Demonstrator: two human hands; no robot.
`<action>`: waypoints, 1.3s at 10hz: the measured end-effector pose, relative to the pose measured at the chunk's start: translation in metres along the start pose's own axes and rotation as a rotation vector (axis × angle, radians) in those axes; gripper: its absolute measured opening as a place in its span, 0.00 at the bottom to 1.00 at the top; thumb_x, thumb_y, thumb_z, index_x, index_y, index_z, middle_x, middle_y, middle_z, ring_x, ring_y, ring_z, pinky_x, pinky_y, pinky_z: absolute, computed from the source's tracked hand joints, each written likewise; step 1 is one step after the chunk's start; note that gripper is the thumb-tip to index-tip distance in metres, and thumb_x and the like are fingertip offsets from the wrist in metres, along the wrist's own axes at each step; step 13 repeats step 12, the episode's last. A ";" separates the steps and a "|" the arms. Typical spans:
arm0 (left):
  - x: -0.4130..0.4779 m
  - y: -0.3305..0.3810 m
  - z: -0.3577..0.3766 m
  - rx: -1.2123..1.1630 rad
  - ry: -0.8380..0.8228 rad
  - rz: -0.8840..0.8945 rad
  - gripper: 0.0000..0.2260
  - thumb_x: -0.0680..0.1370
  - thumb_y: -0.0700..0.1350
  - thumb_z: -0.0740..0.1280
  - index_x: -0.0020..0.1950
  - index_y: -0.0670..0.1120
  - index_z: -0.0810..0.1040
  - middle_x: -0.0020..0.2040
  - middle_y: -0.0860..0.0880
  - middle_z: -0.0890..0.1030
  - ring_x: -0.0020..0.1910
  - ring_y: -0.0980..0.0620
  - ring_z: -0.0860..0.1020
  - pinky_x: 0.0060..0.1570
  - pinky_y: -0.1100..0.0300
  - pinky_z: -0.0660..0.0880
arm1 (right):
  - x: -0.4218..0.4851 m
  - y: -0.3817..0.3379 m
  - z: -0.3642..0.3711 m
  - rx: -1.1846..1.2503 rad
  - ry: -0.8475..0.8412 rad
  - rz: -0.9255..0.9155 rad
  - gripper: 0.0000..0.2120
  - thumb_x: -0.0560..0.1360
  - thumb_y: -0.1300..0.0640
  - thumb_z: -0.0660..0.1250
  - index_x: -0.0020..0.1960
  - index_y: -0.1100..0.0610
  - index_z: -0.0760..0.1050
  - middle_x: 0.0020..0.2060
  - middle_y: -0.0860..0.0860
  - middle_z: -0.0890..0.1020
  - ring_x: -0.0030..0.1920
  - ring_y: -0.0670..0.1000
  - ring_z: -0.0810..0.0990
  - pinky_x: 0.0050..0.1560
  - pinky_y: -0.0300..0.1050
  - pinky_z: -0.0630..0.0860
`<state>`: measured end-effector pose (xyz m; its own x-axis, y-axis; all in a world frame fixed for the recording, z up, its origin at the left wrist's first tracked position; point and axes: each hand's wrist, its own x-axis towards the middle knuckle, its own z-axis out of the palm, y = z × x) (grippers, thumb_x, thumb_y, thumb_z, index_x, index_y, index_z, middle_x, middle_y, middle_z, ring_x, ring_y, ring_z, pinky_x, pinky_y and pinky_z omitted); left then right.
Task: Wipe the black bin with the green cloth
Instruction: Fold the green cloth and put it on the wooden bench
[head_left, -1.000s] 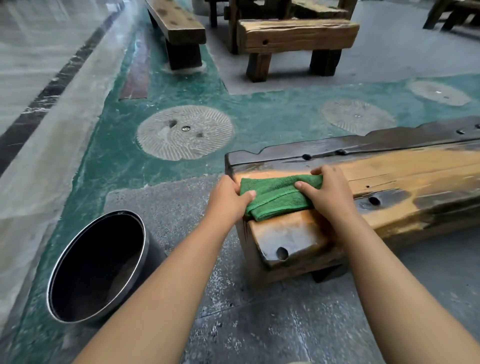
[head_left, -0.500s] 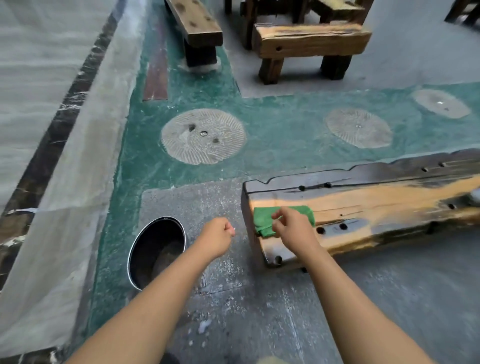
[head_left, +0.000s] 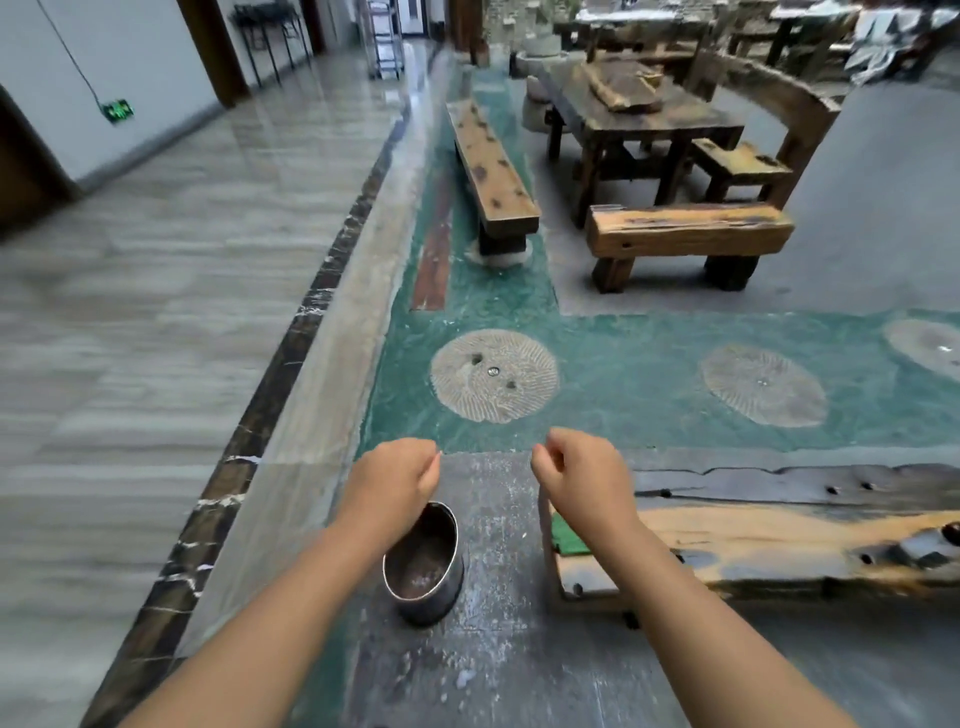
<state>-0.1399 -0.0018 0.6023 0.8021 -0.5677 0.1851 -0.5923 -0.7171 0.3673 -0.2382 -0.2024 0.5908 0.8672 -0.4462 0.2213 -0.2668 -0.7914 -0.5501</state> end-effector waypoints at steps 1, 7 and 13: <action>-0.004 0.012 -0.064 -0.025 0.152 0.102 0.15 0.68 0.30 0.67 0.33 0.45 0.63 0.32 0.41 0.72 0.31 0.38 0.74 0.29 0.52 0.66 | 0.012 -0.046 -0.049 -0.043 0.177 -0.218 0.08 0.74 0.52 0.68 0.40 0.54 0.73 0.37 0.51 0.77 0.40 0.57 0.77 0.37 0.51 0.72; 0.046 -0.025 -0.208 0.309 0.419 0.100 0.45 0.71 0.76 0.52 0.79 0.56 0.38 0.80 0.49 0.35 0.78 0.42 0.35 0.68 0.27 0.41 | 0.072 -0.174 -0.123 -0.440 0.329 -0.274 0.45 0.73 0.24 0.42 0.81 0.48 0.40 0.81 0.55 0.41 0.80 0.59 0.39 0.73 0.74 0.45; 0.056 -0.024 -0.222 0.262 0.419 0.088 0.45 0.69 0.79 0.47 0.77 0.59 0.33 0.78 0.51 0.29 0.76 0.44 0.29 0.68 0.29 0.35 | 0.067 -0.212 -0.162 -0.256 0.181 -0.238 0.44 0.73 0.29 0.57 0.80 0.48 0.46 0.80 0.54 0.57 0.76 0.56 0.63 0.69 0.62 0.69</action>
